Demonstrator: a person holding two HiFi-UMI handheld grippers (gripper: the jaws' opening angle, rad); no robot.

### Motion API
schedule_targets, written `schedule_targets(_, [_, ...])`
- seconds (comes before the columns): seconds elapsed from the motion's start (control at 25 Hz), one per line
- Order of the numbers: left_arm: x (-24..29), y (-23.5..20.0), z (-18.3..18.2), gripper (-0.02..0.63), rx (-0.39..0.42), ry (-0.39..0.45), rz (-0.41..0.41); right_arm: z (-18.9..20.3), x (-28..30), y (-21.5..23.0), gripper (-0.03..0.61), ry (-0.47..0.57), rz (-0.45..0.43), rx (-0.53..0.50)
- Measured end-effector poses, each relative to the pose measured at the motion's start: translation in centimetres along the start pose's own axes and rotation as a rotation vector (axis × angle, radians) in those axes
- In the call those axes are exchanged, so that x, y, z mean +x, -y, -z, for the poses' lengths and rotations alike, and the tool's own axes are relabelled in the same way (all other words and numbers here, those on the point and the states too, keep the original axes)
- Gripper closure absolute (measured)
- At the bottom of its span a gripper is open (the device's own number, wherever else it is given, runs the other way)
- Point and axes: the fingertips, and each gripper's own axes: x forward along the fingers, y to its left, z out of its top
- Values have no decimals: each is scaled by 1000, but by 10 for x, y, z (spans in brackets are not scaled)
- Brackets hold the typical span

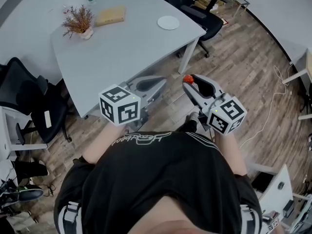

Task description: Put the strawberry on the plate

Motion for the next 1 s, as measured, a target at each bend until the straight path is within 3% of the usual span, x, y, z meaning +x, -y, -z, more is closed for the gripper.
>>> schedule_targets(0.6, [28,-33,-10,607,-24,29,-7,2,17,38,440,-16,-9,13])
schedule_targets(1.0, [88,-91,-31,607,-52,11,-54,2,54,120,440,-21,-36,59])
